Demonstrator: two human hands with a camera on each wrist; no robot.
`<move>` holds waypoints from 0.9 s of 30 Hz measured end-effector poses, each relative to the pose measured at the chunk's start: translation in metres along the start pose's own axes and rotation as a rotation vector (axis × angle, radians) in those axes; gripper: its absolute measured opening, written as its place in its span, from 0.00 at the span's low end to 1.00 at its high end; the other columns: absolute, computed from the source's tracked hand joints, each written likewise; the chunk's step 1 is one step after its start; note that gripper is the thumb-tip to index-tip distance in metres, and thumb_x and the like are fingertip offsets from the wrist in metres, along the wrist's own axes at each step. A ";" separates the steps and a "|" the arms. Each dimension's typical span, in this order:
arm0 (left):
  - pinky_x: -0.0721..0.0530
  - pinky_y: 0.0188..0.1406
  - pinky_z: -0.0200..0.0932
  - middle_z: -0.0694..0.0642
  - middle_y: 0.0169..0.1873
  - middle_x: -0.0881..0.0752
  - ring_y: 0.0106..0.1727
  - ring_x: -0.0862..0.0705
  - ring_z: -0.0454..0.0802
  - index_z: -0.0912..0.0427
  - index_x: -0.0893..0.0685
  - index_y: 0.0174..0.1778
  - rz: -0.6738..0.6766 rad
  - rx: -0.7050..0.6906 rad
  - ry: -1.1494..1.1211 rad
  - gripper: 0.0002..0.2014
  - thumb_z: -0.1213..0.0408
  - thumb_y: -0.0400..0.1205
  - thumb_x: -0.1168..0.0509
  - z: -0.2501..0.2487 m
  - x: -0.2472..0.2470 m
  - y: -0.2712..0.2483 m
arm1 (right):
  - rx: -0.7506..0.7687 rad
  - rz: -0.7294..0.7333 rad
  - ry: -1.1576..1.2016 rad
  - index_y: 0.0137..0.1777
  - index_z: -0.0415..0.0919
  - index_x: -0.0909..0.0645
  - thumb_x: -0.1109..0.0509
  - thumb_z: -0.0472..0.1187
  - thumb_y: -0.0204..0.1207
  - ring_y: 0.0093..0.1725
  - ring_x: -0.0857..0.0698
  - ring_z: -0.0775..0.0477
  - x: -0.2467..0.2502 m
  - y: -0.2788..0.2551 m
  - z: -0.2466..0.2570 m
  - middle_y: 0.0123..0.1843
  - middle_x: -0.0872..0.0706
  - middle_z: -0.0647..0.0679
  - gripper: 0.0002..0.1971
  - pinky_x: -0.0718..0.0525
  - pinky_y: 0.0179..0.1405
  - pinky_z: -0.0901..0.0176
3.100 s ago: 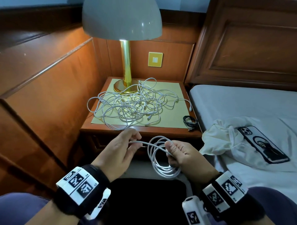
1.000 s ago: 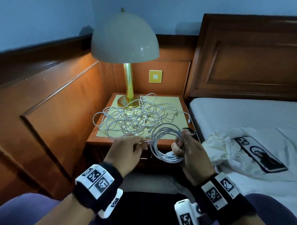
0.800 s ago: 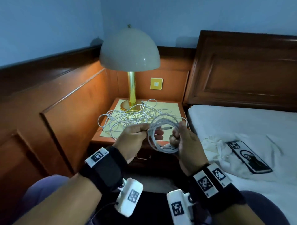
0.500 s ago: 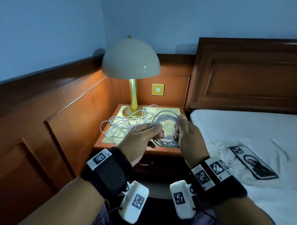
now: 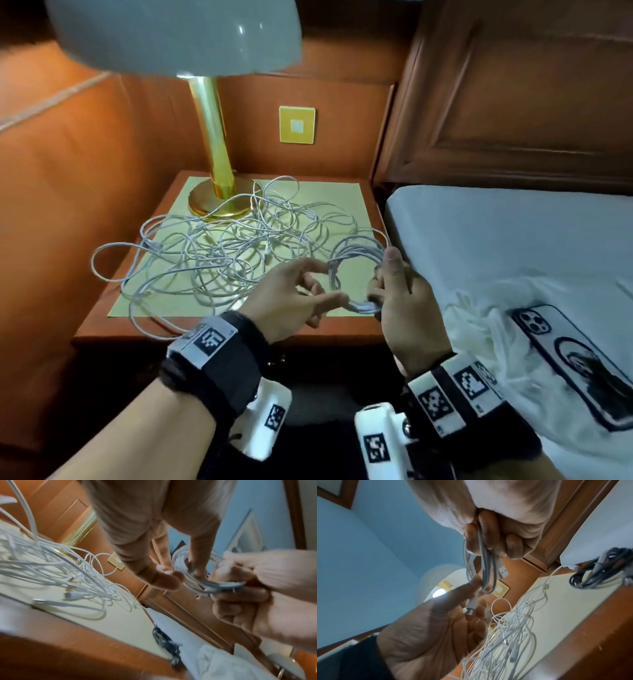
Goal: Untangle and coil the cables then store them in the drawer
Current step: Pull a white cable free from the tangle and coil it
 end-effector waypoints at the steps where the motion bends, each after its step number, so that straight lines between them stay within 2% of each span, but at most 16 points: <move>1: 0.09 0.37 0.52 0.55 0.31 0.16 0.31 0.16 0.53 0.52 0.15 0.54 0.004 0.003 -0.039 0.22 0.58 0.66 0.18 0.000 -0.002 0.009 | 0.007 -0.008 0.001 0.33 0.47 0.30 0.50 0.71 0.76 0.25 0.28 0.58 0.003 0.006 0.000 0.27 0.25 0.54 0.28 0.30 0.33 0.59; 3: 0.13 0.37 0.49 0.55 0.28 0.15 0.30 0.17 0.51 0.55 0.14 0.57 0.033 -0.018 -0.110 0.25 0.58 0.63 0.19 -0.001 -0.004 0.021 | -0.007 -0.034 0.055 0.33 0.46 0.29 0.48 0.72 0.75 0.26 0.28 0.56 0.010 0.015 -0.003 0.26 0.26 0.55 0.29 0.31 0.34 0.57; 5: 0.16 0.37 0.45 0.57 0.31 0.14 0.32 0.18 0.50 0.62 0.13 0.63 0.130 -0.061 -0.149 0.29 0.61 0.65 0.19 -0.001 -0.005 0.022 | -0.077 -0.041 0.171 0.30 0.48 0.28 0.44 0.72 0.75 0.29 0.28 0.52 0.019 0.019 -0.010 0.26 0.28 0.55 0.27 0.31 0.35 0.52; 6: 0.16 0.39 0.44 0.60 0.34 0.12 0.35 0.17 0.51 0.62 0.13 0.65 0.198 -0.088 -0.146 0.28 0.62 0.68 0.19 -0.003 -0.006 0.019 | -0.127 -0.028 0.245 0.29 0.48 0.29 0.43 0.70 0.76 0.30 0.30 0.48 0.023 0.020 -0.014 0.26 0.29 0.54 0.27 0.33 0.34 0.51; 8: 0.13 0.45 0.49 0.68 0.46 0.09 0.45 0.14 0.56 0.56 0.11 0.66 0.334 -0.146 -0.117 0.24 0.59 0.72 0.19 -0.008 -0.008 0.013 | -0.204 0.026 0.402 0.28 0.48 0.33 0.41 0.66 0.79 0.28 0.35 0.47 0.026 0.021 -0.017 0.25 0.33 0.54 0.26 0.39 0.31 0.51; 9: 0.12 0.48 0.51 0.69 0.52 0.09 0.50 0.13 0.57 0.52 0.11 0.65 0.378 -0.170 -0.107 0.24 0.57 0.73 0.19 -0.010 -0.010 0.011 | -0.227 0.057 0.464 0.29 0.49 0.35 0.41 0.65 0.80 0.26 0.37 0.48 0.027 0.022 -0.018 0.24 0.35 0.55 0.25 0.43 0.31 0.50; 10: 0.12 0.47 0.48 0.67 0.54 0.09 0.52 0.13 0.56 0.49 0.11 0.65 0.395 -0.187 -0.112 0.23 0.55 0.72 0.19 -0.012 -0.012 0.010 | -0.245 0.087 0.509 0.29 0.49 0.37 0.41 0.65 0.80 0.25 0.38 0.49 0.028 0.021 -0.017 0.24 0.36 0.55 0.24 0.46 0.31 0.49; 12: 0.12 0.44 0.45 0.67 0.52 0.10 0.49 0.14 0.53 0.48 0.10 0.63 0.359 -0.217 -0.140 0.21 0.56 0.73 0.19 -0.013 -0.015 0.009 | -0.272 0.131 0.545 0.30 0.49 0.37 0.41 0.65 0.79 0.25 0.38 0.50 0.029 0.020 -0.016 0.25 0.37 0.54 0.24 0.45 0.31 0.50; 14: 0.11 0.44 0.47 0.66 0.46 0.11 0.45 0.16 0.52 0.49 0.08 0.60 0.256 -0.228 -0.153 0.16 0.59 0.76 0.21 -0.012 -0.020 0.009 | -0.281 0.141 0.501 0.30 0.49 0.34 0.41 0.66 0.78 0.27 0.36 0.50 0.030 0.018 -0.017 0.26 0.34 0.54 0.24 0.38 0.30 0.54; 16: 0.12 0.45 0.46 0.60 0.42 0.14 0.44 0.17 0.52 0.50 0.08 0.58 0.154 -0.210 -0.173 0.15 0.59 0.75 0.22 -0.006 -0.025 0.009 | -0.261 0.117 0.423 0.29 0.49 0.30 0.41 0.68 0.76 0.28 0.33 0.50 0.031 0.015 -0.020 0.27 0.29 0.52 0.25 0.34 0.29 0.56; 19: 0.18 0.47 0.45 0.57 0.43 0.12 0.44 0.19 0.50 0.47 0.08 0.57 0.031 -0.189 -0.156 0.17 0.55 0.72 0.21 0.000 -0.030 0.011 | -0.209 0.058 0.336 0.28 0.48 0.22 0.40 0.69 0.74 0.24 0.29 0.52 0.034 0.013 -0.023 0.30 0.19 0.48 0.27 0.29 0.28 0.56; 22: 0.18 0.51 0.50 0.62 0.45 0.10 0.44 0.17 0.52 0.49 0.07 0.53 -0.047 -0.176 -0.196 0.18 0.54 0.67 0.20 0.000 -0.033 0.012 | -0.143 0.041 0.197 0.33 0.44 0.19 0.43 0.75 0.70 0.23 0.25 0.52 0.037 0.013 -0.026 0.26 0.19 0.51 0.32 0.24 0.34 0.50; 23: 0.18 0.52 0.52 0.65 0.45 0.10 0.43 0.17 0.52 0.51 0.06 0.51 -0.073 -0.172 -0.223 0.16 0.57 0.67 0.20 0.000 -0.033 0.013 | -0.113 0.029 0.128 0.34 0.45 0.18 0.45 0.75 0.71 0.24 0.22 0.53 0.038 0.013 -0.026 0.27 0.18 0.51 0.32 0.21 0.36 0.53; 25: 0.16 0.54 0.56 0.69 0.46 0.10 0.43 0.16 0.54 0.50 0.06 0.47 -0.100 -0.175 -0.243 0.11 0.62 0.68 0.22 -0.002 -0.034 0.013 | -0.058 -0.004 0.019 0.36 0.46 0.17 0.48 0.70 0.76 0.28 0.18 0.60 0.040 0.014 -0.025 0.32 0.15 0.50 0.31 0.21 0.34 0.70; 26: 0.16 0.54 0.57 0.69 0.46 0.11 0.43 0.15 0.54 0.49 0.06 0.46 -0.103 -0.178 -0.232 0.10 0.63 0.69 0.23 -0.002 -0.034 0.013 | -0.047 -0.011 -0.005 0.37 0.45 0.17 0.49 0.68 0.77 0.29 0.17 0.62 0.041 0.015 -0.025 0.34 0.14 0.50 0.30 0.22 0.32 0.75; 27: 0.15 0.54 0.57 0.68 0.45 0.10 0.43 0.15 0.54 0.47 0.06 0.46 -0.100 -0.184 -0.218 0.10 0.63 0.70 0.23 -0.001 -0.033 0.012 | -0.047 -0.007 -0.012 0.38 0.46 0.17 0.49 0.68 0.78 0.32 0.16 0.61 0.040 0.016 -0.025 0.35 0.13 0.50 0.30 0.20 0.34 0.73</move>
Point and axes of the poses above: each hand's wrist, its own y-axis towards the middle knuckle, its own x-axis out of the back of the hand, z = x × y, the point moved 4 cm from there along y, towards the middle knuckle
